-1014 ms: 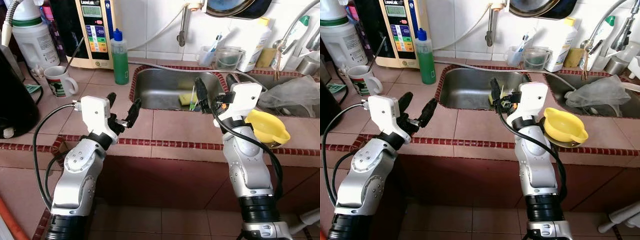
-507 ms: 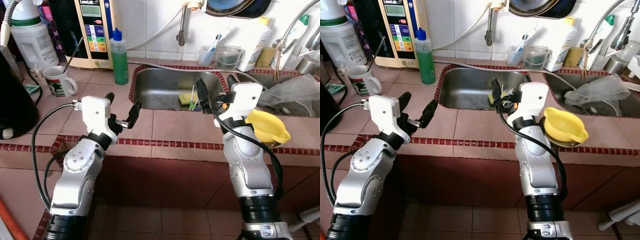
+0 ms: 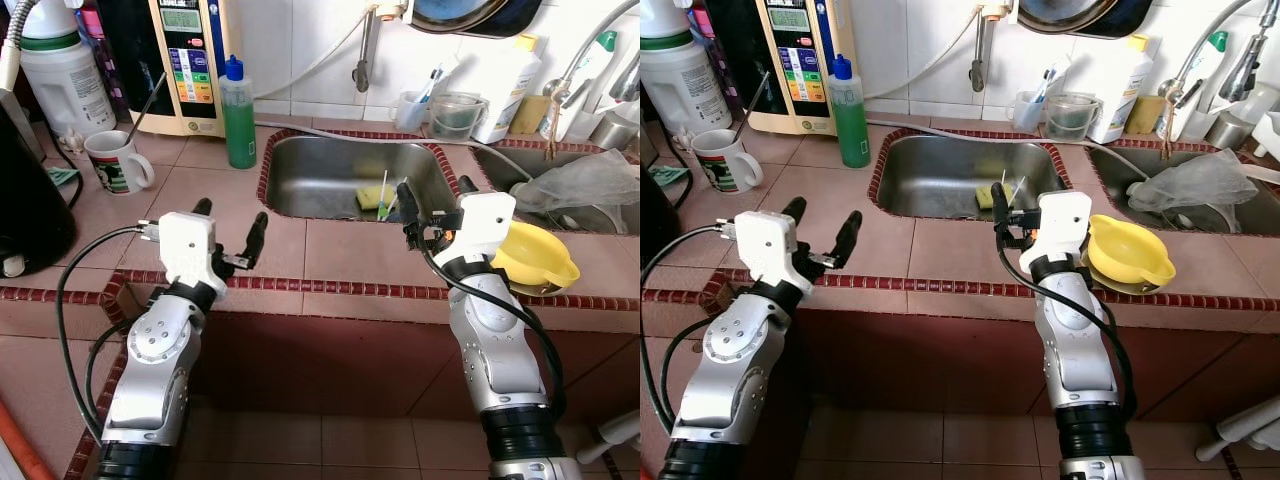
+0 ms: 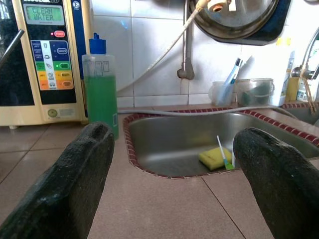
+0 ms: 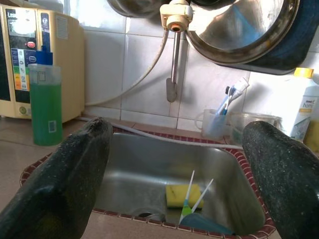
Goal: Kitchen organization
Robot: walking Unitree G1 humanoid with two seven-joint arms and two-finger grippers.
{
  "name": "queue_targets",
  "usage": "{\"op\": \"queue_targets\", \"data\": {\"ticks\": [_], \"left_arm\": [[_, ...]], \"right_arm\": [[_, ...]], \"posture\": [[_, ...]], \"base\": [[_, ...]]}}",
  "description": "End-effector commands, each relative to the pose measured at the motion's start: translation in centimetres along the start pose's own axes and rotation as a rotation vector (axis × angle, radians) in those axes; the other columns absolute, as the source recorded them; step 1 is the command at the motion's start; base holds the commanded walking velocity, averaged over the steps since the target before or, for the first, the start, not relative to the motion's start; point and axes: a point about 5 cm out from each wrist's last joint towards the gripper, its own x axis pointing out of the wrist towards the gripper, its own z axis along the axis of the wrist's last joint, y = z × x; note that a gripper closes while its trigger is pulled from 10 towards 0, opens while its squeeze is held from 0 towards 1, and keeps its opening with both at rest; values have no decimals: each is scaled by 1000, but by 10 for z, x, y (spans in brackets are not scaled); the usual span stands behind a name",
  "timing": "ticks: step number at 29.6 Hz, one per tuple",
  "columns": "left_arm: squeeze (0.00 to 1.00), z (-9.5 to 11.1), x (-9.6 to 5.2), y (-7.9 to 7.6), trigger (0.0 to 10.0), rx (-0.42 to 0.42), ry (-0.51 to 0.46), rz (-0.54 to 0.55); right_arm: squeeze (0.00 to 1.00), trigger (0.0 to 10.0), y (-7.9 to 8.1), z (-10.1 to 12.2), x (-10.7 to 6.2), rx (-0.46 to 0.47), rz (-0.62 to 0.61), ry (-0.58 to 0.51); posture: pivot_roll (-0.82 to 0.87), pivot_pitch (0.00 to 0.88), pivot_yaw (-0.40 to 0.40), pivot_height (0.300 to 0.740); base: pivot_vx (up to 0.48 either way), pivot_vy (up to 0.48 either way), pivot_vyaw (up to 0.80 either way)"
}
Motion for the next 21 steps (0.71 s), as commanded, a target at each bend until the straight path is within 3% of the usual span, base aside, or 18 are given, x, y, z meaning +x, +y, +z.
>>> {"op": "queue_targets", "data": {"ticks": [1, 21], "left_arm": [[0, -3, 0, -2, 10000, 0, 6, -10], [0, -2, 1, 0, 10000, -5, 15, -17]], "right_arm": [[0, 10000, -2, -1, -2, -12, -10, -5], [0, 10000, 1, -1, -2, -4, 7, -3]], "posture": [[2, 0, -37, 740], [9, 0, -35, 740]], "base": [[0, -307, 0], [0, -360, 0]]}}
